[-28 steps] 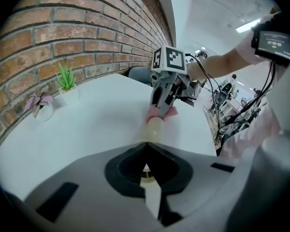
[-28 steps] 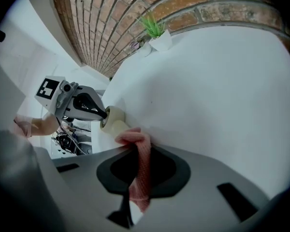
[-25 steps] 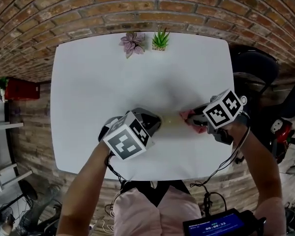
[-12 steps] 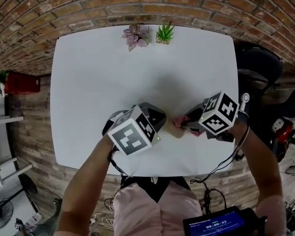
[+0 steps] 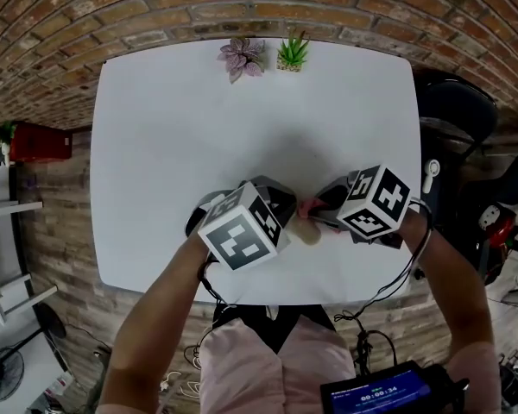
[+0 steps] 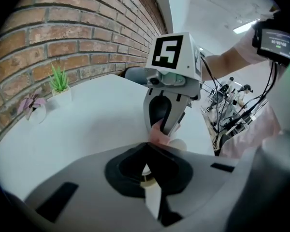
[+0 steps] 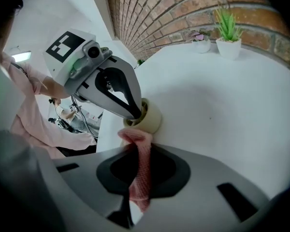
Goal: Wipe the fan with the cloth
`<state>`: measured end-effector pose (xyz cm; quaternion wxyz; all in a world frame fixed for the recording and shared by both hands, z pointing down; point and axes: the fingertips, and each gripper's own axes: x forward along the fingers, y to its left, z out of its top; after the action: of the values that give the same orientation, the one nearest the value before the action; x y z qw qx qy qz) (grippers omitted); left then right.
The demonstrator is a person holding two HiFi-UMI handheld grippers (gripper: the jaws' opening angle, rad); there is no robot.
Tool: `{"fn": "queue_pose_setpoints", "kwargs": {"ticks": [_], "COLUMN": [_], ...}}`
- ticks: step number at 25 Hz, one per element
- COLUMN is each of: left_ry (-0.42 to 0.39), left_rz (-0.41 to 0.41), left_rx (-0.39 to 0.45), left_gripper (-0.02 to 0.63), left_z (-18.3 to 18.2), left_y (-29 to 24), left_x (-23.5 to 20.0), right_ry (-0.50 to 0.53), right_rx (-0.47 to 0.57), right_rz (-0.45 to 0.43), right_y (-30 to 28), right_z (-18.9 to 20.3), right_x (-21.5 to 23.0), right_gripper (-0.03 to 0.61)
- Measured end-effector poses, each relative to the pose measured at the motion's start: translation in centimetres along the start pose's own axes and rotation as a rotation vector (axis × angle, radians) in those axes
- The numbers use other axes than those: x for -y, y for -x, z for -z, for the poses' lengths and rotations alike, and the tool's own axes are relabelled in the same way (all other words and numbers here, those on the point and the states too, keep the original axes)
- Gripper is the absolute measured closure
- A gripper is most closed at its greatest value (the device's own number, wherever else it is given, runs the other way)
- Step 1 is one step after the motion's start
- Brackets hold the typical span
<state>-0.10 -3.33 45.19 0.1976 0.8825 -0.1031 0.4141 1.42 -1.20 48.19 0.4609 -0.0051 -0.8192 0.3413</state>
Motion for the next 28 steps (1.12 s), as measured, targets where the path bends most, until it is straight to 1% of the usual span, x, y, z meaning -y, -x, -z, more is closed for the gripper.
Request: {"fn": "queue_pose_setpoints", "kwargs": {"ticks": [5,8,12,15,21,24,28], "left_ry": [0.017,0.018,0.007,0.008,0.011,0.013,0.011], "left_rz": [-0.004,-0.004,-0.028,-0.024,-0.037,-0.042,-0.054], "left_rx": [0.01,0.007,0.007,0.003,0.001,0.003,0.01], "left_gripper": [0.603,0.603,0.603,0.603,0.603,0.603,0.603], "left_z": [0.1,0.2,0.1,0.2,0.3,0.3,0.1], "left_y": [-0.1,0.0,0.0,-0.1,-0.3,-0.4,-0.4], "left_x": [0.0,0.1,0.2,0.5,0.6,0.6,0.6], "right_ry": [0.05,0.062,0.063,0.07,0.11,0.142,0.221], "right_rx": [0.016,0.025,0.037,0.041,0.014,0.005,-0.007], "right_rz": [0.038,0.035,0.034,0.041,0.039,0.041,0.067], "right_y": [0.0,0.1,0.3,0.2,0.0,0.2,0.6], "right_z": [0.6,1.1,1.9,2.6,4.1,4.4,3.7], "right_x": [-1.0,-2.0,-3.1,-3.9,-5.8,-6.9,-8.1], "right_gripper": [0.541,0.541,0.541,0.541,0.541,0.541,0.541]}}
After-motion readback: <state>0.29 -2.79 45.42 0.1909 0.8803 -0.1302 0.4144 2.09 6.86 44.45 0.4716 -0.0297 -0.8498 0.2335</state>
